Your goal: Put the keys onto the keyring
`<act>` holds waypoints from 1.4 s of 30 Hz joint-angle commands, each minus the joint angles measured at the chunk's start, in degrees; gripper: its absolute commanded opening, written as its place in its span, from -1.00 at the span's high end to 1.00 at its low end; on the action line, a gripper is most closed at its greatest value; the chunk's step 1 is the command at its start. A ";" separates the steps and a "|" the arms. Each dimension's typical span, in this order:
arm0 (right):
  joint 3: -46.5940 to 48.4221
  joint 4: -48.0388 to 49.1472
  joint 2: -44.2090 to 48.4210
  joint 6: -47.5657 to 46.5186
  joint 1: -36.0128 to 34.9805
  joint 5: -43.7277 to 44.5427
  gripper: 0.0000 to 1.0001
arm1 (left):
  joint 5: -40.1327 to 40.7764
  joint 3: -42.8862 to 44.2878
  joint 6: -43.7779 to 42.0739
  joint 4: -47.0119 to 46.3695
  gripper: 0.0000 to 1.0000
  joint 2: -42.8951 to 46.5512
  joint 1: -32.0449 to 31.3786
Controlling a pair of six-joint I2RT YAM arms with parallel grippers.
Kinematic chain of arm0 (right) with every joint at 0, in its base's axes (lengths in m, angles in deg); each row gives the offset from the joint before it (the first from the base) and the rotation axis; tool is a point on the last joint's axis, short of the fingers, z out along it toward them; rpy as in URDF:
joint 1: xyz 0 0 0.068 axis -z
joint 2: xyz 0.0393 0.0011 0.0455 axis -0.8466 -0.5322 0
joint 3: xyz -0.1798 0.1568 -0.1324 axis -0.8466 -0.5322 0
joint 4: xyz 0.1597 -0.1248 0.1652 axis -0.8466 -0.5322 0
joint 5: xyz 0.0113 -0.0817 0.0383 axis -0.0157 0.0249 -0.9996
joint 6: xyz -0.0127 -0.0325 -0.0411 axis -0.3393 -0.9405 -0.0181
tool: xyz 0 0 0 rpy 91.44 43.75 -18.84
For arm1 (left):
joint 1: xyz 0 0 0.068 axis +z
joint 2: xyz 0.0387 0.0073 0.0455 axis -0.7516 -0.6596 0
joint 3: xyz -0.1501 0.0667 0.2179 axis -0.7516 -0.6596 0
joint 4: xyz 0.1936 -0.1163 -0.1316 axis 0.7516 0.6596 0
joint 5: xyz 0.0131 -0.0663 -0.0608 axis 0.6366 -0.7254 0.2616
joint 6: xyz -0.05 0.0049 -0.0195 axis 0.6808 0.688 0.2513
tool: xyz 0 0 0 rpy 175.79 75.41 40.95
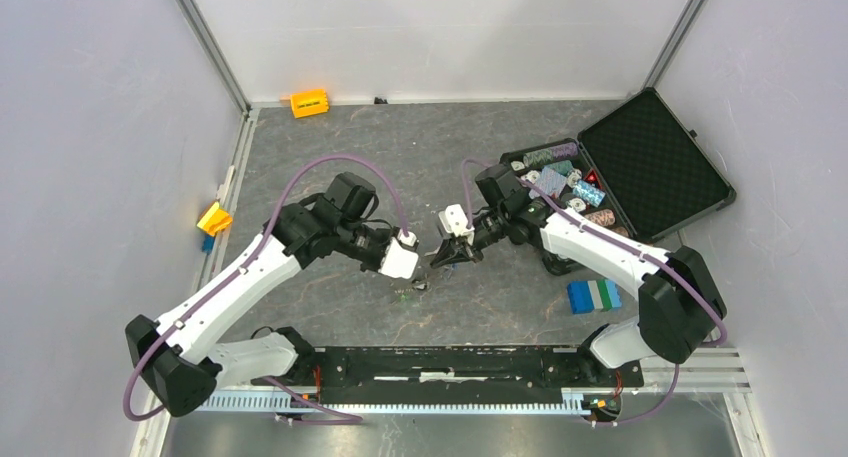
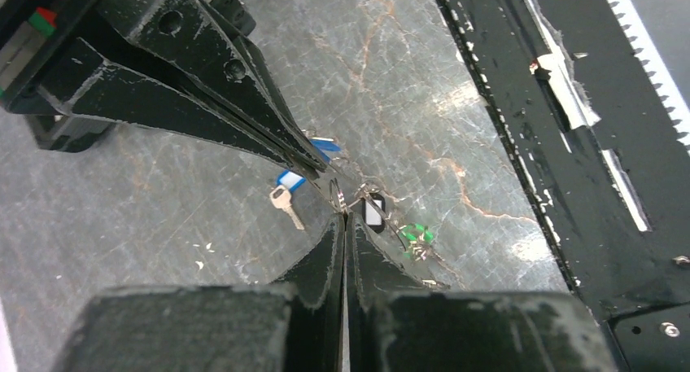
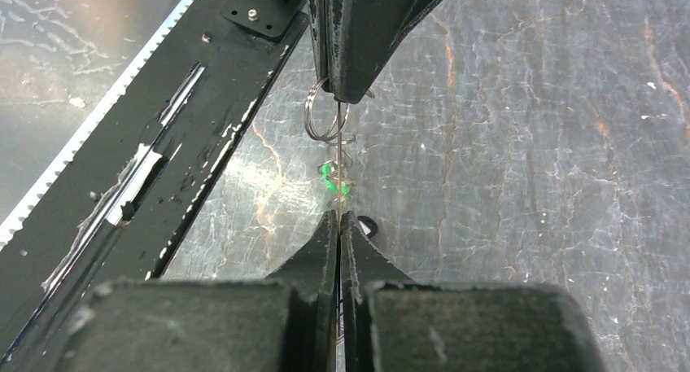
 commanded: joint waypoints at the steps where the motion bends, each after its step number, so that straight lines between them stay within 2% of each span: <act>1: 3.32 -1.60 0.72 -3.41 -1.26 -3.69 1.00 | -1.42 1.73 -5.01 3.46 0.95 -2.26 -0.25; 13: 4.20 -2.62 0.01 -3.53 -3.05 -3.23 1.00 | -4.94 3.71 -6.83 3.56 0.96 -5.04 -0.25; 42: 8.37 -17.14 -2.61 -16.05 -4.39 -2.45 1.00 | 1.53 6.00 -9.04 6.23 0.96 -4.92 -0.18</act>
